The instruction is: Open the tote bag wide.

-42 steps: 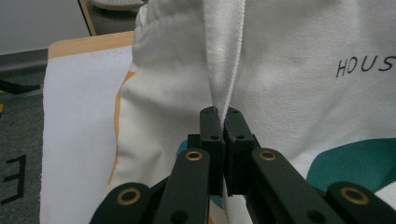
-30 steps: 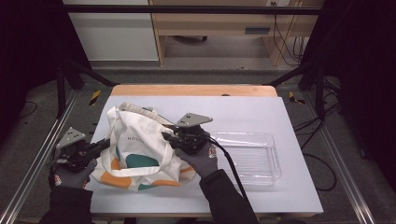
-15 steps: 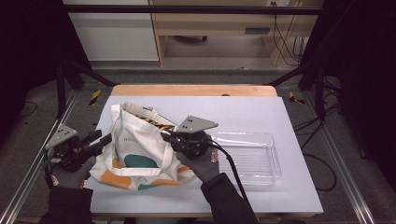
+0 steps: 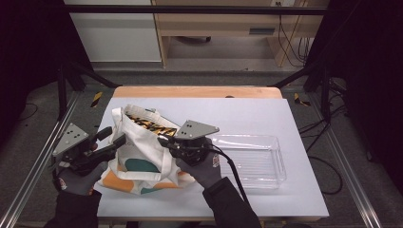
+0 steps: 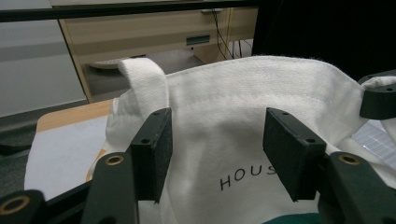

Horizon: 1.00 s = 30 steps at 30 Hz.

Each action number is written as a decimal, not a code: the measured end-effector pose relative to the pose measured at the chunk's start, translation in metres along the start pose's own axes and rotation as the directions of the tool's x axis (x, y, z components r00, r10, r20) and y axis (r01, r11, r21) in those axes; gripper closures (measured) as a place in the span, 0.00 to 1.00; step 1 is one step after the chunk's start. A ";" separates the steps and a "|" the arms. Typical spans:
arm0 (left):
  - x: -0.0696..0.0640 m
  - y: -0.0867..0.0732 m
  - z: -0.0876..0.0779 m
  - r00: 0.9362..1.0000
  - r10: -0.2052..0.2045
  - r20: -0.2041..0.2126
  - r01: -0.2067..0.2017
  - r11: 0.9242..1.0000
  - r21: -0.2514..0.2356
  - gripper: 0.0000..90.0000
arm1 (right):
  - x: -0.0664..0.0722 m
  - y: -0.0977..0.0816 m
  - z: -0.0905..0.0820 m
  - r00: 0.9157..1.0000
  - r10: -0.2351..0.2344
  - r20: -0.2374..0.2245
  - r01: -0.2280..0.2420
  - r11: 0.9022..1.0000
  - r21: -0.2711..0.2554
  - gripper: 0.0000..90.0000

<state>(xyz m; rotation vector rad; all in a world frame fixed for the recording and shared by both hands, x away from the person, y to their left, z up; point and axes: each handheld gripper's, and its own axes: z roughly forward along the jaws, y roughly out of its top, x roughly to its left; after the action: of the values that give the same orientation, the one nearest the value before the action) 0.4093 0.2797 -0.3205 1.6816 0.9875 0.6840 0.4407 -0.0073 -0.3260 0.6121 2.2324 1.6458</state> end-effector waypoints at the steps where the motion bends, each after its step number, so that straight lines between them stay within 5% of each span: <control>1: -0.001 -0.001 0.004 1.000 0.005 0.003 -0.005 1.000 0.015 0.46 | 0.001 0.000 0.000 1.000 -0.003 0.000 0.003 1.000 0.002 0.93; 8: 0.005 -0.013 0.021 1.000 -0.010 0.013 0.009 0.996 0.090 0.50 | 0.001 0.000 -0.001 1.000 -0.007 -0.005 0.007 1.000 0.001 0.93; 15: 0.004 -0.020 0.027 1.000 0.005 0.025 -0.008 0.989 0.149 0.87 | 0.003 0.000 0.002 1.000 -0.014 -0.011 0.014 1.000 0.003 0.93; 18: 0.003 -0.021 0.026 1.000 0.010 0.026 -0.014 0.988 0.154 0.95 | 0.004 0.000 0.002 1.000 -0.018 -0.012 0.018 1.000 0.008 0.93; 30: 0.000 -0.029 0.011 0.999 0.016 0.039 -0.021 0.989 0.144 0.98 | 0.009 -0.007 0.002 1.000 0.007 -0.026 -0.006 1.000 0.019 0.91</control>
<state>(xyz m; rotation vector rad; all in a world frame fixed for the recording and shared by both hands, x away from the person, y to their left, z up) 0.4103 0.2783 -0.3517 1.8249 1.0163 0.6031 0.4327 -0.0026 -0.3329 0.6070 2.2688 1.6470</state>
